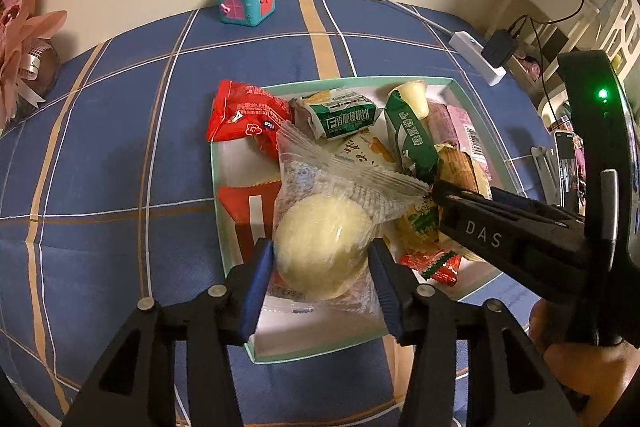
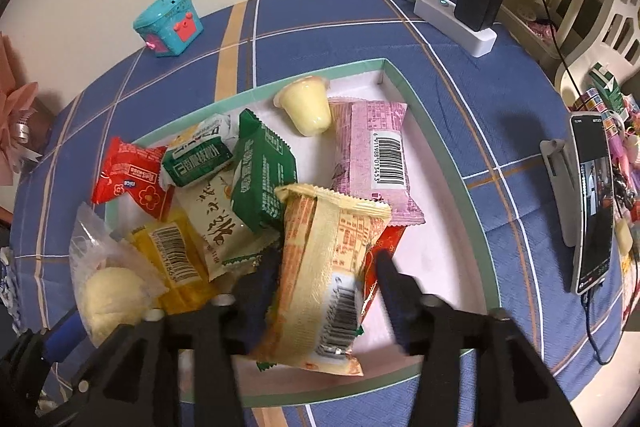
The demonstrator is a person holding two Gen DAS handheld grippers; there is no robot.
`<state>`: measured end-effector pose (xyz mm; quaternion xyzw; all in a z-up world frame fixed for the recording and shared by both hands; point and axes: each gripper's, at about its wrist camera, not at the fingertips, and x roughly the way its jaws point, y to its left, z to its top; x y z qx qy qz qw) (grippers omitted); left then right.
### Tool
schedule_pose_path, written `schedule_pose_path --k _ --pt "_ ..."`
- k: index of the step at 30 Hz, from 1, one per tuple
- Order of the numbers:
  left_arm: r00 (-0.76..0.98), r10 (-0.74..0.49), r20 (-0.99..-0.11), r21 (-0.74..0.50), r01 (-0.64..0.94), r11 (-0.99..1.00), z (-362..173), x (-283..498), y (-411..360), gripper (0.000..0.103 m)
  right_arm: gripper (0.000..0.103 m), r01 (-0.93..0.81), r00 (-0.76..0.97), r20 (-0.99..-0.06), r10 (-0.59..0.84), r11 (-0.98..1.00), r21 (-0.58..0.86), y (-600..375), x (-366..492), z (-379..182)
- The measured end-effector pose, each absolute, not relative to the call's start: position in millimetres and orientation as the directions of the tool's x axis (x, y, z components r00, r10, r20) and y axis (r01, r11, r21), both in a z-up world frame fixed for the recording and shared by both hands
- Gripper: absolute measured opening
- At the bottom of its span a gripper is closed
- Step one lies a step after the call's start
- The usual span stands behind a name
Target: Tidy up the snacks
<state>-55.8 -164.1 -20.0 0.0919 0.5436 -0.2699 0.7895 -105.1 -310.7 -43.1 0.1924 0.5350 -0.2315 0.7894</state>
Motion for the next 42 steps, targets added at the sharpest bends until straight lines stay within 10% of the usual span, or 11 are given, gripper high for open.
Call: schedule_pose_path --k 12,42 --pt "0.298 -0.366 -0.882 -0.172 0.520 0.837 0.1 -54.2 -154.8 0.070 0.084 0.558 0.356 -0.915 -0.188 0.829 0.047 -307.4 -106.5 -23.2" --pt "0.440 -0.094 -0.893 -0.001 0.208 0.978 -20.6 11.9 -65.0 0.103 0.085 0.462 0.430 -0.885 -0.180 0.886 0.044 -266.4 -93.8 8.8"
